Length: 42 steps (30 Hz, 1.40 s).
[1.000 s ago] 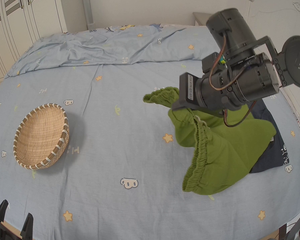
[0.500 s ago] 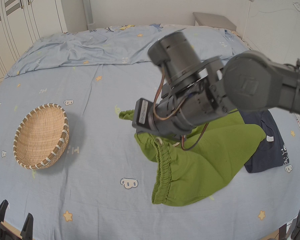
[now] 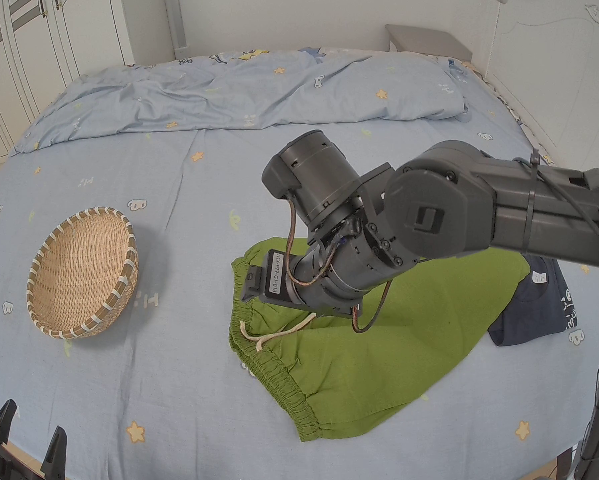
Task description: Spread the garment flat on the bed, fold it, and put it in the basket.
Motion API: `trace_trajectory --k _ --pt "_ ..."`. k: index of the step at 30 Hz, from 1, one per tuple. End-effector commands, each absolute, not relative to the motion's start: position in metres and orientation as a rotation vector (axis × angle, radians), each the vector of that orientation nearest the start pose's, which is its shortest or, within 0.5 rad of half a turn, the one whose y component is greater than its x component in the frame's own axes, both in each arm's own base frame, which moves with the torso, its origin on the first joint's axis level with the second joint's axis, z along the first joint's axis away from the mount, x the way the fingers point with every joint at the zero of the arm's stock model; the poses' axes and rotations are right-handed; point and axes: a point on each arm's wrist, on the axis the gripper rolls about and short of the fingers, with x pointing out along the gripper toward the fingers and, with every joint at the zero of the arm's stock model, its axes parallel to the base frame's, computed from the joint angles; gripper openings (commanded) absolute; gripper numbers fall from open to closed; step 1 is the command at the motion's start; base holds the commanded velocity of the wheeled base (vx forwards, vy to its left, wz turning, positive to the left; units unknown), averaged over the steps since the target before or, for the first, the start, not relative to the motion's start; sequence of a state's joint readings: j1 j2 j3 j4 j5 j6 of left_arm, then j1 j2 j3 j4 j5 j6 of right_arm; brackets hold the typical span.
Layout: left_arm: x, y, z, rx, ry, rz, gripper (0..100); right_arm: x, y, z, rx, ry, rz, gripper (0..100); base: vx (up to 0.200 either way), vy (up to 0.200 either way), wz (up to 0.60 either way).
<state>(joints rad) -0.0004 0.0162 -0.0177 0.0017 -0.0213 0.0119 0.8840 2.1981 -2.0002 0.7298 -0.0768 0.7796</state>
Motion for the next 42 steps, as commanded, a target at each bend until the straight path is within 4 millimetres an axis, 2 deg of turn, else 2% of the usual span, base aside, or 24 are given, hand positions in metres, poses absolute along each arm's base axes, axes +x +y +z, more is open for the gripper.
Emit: trace_trajectory --k 1,5,7,8,9,10,12,13,15,16,19,22,24,26,28,30,32,33,34,35,36,37,38,42 --pt "-0.022 -0.001 0.076 0.015 0.014 -0.023 100 0.270 0.327 0.200 0.253 1.059 0.368 100 0.000 0.000 0.00" --pt "-0.022 -0.001 0.076 0.017 0.012 -0.023 100 0.271 0.320 0.202 0.247 1.075 0.346 100 0.000 0.000 0.00" --pt "-0.022 -0.001 0.077 0.029 0.004 -0.022 100 0.271 0.302 0.218 0.263 1.073 0.318 100 0.000 0.000 0.00" --pt "-0.022 -0.001 0.077 0.029 0.004 -0.022 100 0.271 0.302 0.218 0.263 1.073 0.318 100 0.000 0.000 0.00" --pt "-0.027 -0.001 0.096 0.024 -0.097 -0.022 100 0.272 0.282 0.232 0.284 1.074 0.287 100 0.000 0.000 0.00" --pt "-0.028 -0.001 0.100 0.023 -0.112 -0.023 100 0.273 0.280 0.233 0.287 1.074 0.284 100 0.000 0.000 0.00" --pt "-0.054 0.000 0.162 -0.077 -0.323 -0.054 100 0.273 0.252 0.253 0.321 1.070 0.248 100 0.000 0.000 0.00" --pt "-0.054 0.000 0.173 -0.102 -0.285 -0.070 100 0.274 0.242 0.259 0.337 1.069 0.238 100 0.000 0.000 0.00" --pt "-0.047 -0.001 0.177 -0.104 -0.195 -0.095 100 0.274 0.233 0.265 0.358 1.067 0.235 100 0.000 0.000 0.00" --pt "-0.029 -0.003 0.177 -0.102 -0.018 -0.185 100 0.271 0.215 0.282 0.407 1.043 0.254 100 0.000 0.000 0.00" --pt "0.006 -0.007 0.181 -0.142 0.179 -0.338 100 0.263 0.187 0.312 0.488 0.965 0.300 100 0.000 0.000 0.00" --pt "0.053 -0.011 0.182 -0.212 0.358 -0.426 100 0.251 0.163 0.350 0.545 0.779 0.390 100 0.000 0.000 0.00" --pt "0.071 -0.015 0.180 -0.239 0.423 -0.468 100 0.249 0.156 0.341 0.521 0.758 0.393 100 0.000 0.000 0.00" --pt "0.104 -0.035 0.174 -0.339 0.547 -0.560 100 0.244 0.145 0.317 0.462 0.692 0.435 100 0.000 0.000 0.00" --pt "0.123 -0.051 0.168 -0.431 0.600 -0.579 100 0.242 0.137 0.301 0.452 0.622 0.489 100 0.000 0.000 0.00" --pt "0.140 -0.077 0.149 -0.474 0.677 -0.606 100 0.240 0.130 0.285 0.470 0.543 0.542 100 0.000 0.000 0.00" --pt "0.149 -0.093 0.133 -0.456 0.716 -0.610 100 0.239 0.126 0.276 0.480 0.515 0.545 100 0.000 0.000 0.00" --pt "0.156 -0.106 0.115 -0.434 0.750 -0.599 100 0.240 0.122 0.268 0.485 0.507 0.531 100 0.000 0.000 0.00" --pt "0.156 -0.106 0.115 -0.434 0.750 -0.599 100 0.240 0.122 0.268 0.485 0.507 0.531 100 0.000 0.000 0.00" --pt "0.160 -0.121 0.088 -0.394 0.810 -0.600 100 0.240 0.116 0.256 0.483 0.516 0.506 100 0.000 0.000 0.00" --pt "0.160 -0.126 0.078 -0.382 0.837 -0.611 100 0.239 0.114 0.251 0.480 0.523 0.500 100 0.000 0.000 0.00" --pt "0.160 -0.126 0.078 -0.382 0.837 -0.611 100 0.239 0.114 0.251 0.480 0.523 0.500 100 0.000 0.000 0.00" --pt "0.159 -0.135 0.059 -0.371 0.878 -0.630 100 0.235 0.110 0.247 0.480 0.537 0.485 100 0.000 0.000 0.00" --pt "0.164 -0.157 0.038 -0.398 0.884 -0.675 100 0.231 0.103 0.234 0.473 0.568 0.437 100 0.000 0.000 0.00"
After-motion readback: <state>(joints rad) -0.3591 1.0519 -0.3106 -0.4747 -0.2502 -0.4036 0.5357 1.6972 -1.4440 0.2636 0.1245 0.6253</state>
